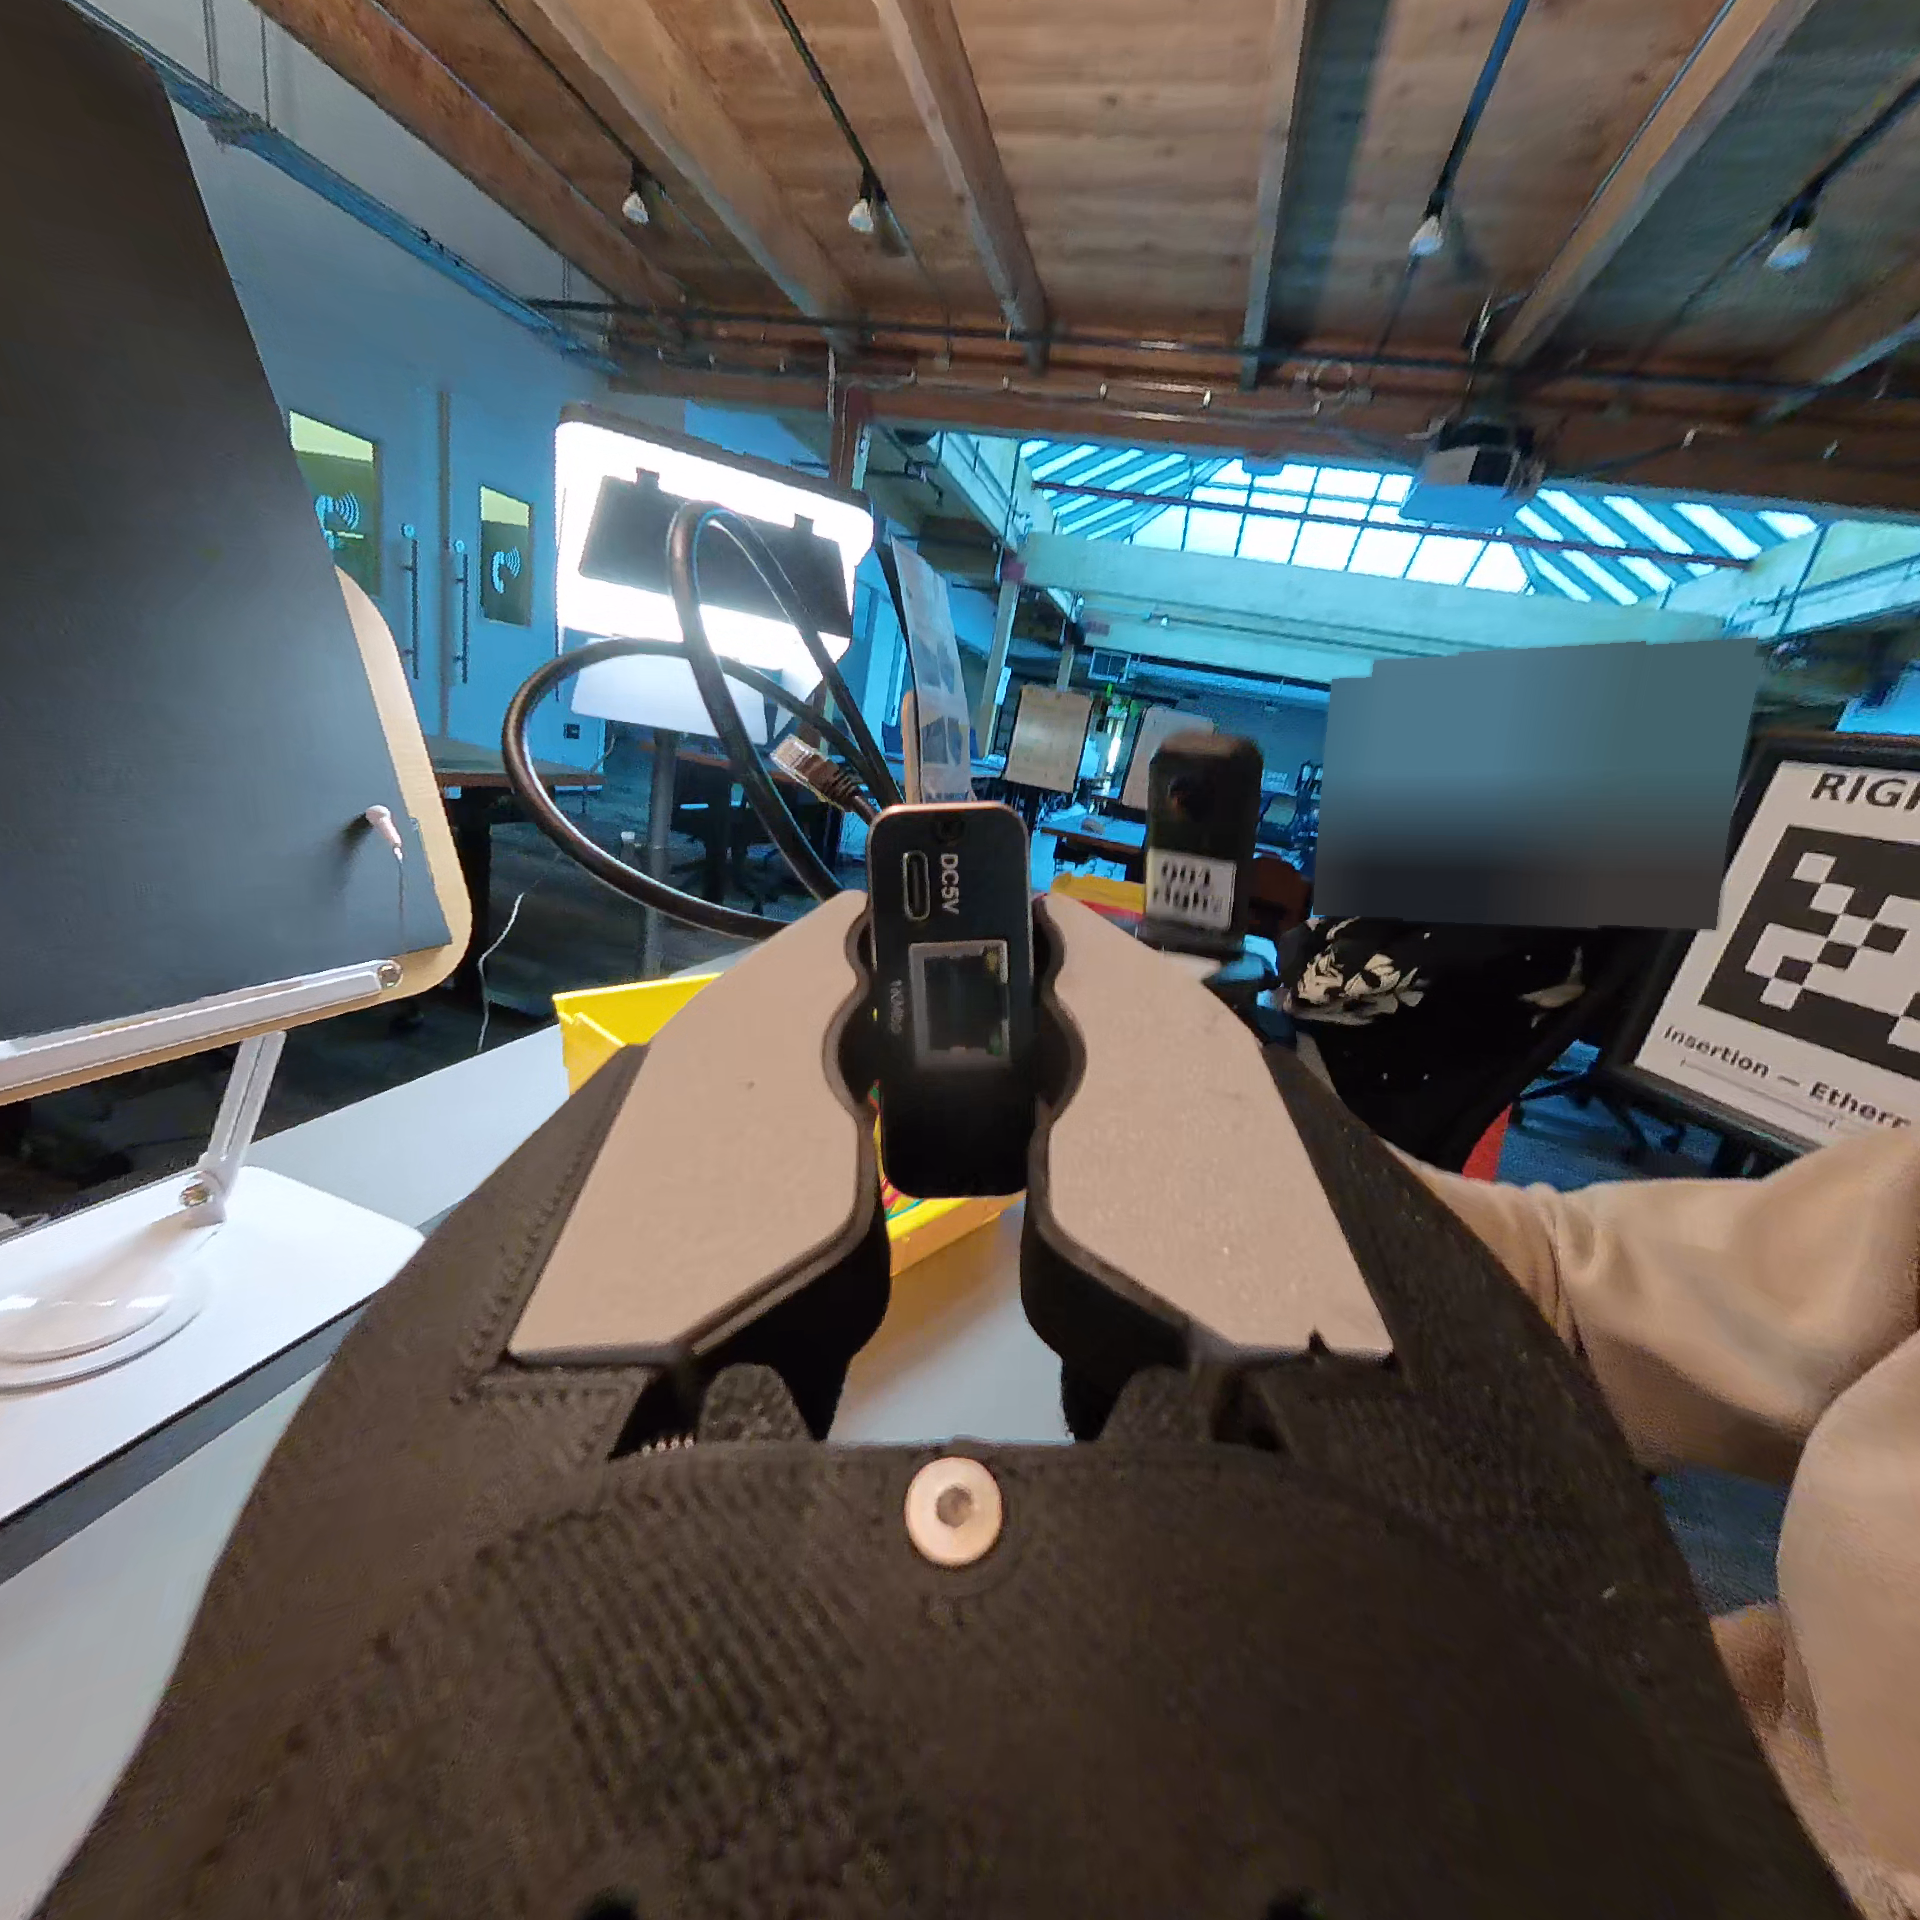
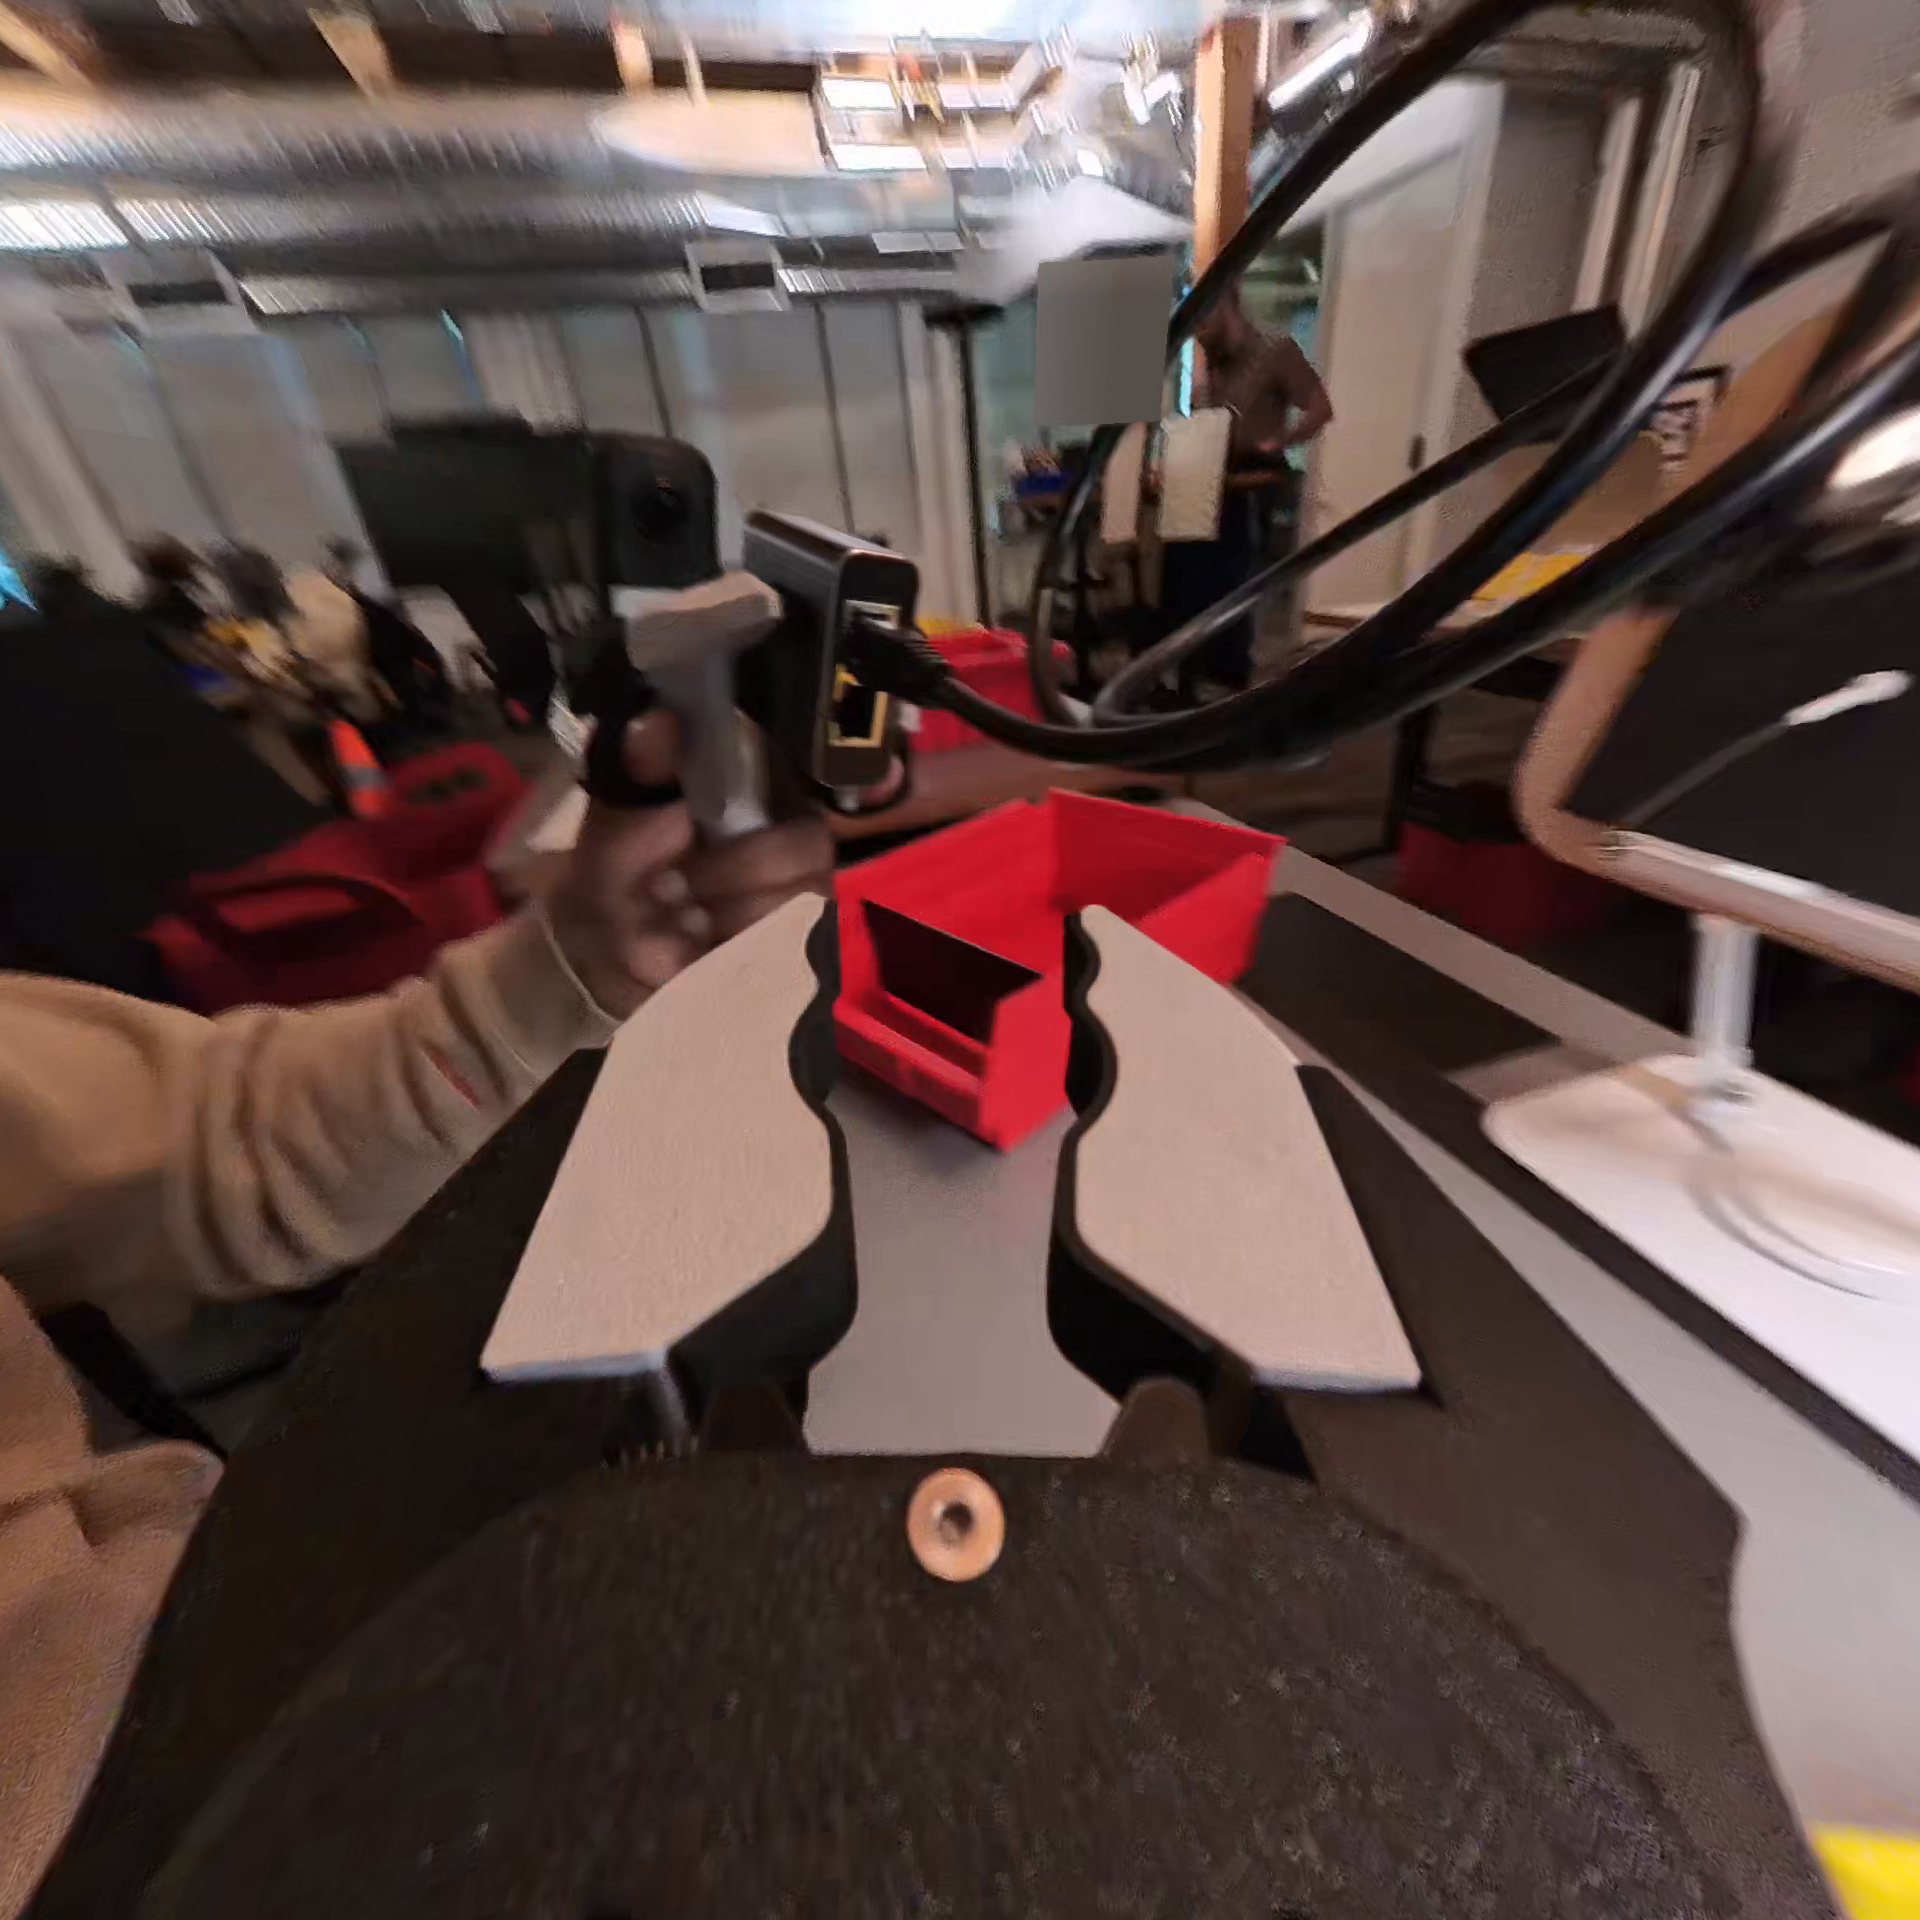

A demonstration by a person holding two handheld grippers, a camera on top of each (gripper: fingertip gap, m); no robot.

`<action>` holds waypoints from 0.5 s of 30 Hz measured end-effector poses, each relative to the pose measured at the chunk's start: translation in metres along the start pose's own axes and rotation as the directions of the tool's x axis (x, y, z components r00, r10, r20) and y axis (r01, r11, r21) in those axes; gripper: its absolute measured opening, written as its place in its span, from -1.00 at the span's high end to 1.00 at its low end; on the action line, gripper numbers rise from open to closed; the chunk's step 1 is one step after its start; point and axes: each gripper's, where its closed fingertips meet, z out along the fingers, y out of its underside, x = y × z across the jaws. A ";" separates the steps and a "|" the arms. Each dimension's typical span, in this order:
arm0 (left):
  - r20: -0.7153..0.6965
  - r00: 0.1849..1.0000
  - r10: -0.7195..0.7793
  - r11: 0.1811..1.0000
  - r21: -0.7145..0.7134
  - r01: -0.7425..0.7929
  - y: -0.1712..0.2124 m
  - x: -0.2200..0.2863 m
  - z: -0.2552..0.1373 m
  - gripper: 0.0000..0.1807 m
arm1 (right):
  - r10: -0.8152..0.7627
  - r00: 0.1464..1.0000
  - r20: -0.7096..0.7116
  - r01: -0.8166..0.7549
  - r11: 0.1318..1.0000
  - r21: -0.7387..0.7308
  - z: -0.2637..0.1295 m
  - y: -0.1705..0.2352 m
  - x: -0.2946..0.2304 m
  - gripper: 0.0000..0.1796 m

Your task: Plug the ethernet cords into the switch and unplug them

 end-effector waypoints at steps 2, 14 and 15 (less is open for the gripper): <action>-0.006 1.000 -0.010 1.000 0.020 0.010 0.000 0.002 0.001 0.72 | 0.114 0.990 0.087 -0.121 0.990 0.076 0.021 0.006 -0.015 0.58; -0.087 0.994 -0.061 0.997 0.038 0.065 0.009 0.020 0.014 0.72 | 0.216 0.942 0.257 -0.278 0.931 0.237 0.030 -0.037 -0.023 0.74; -0.088 0.994 -0.058 0.998 0.032 0.061 0.010 0.021 0.014 0.72 | 0.215 0.941 0.262 -0.278 0.932 0.233 0.029 -0.036 -0.024 0.74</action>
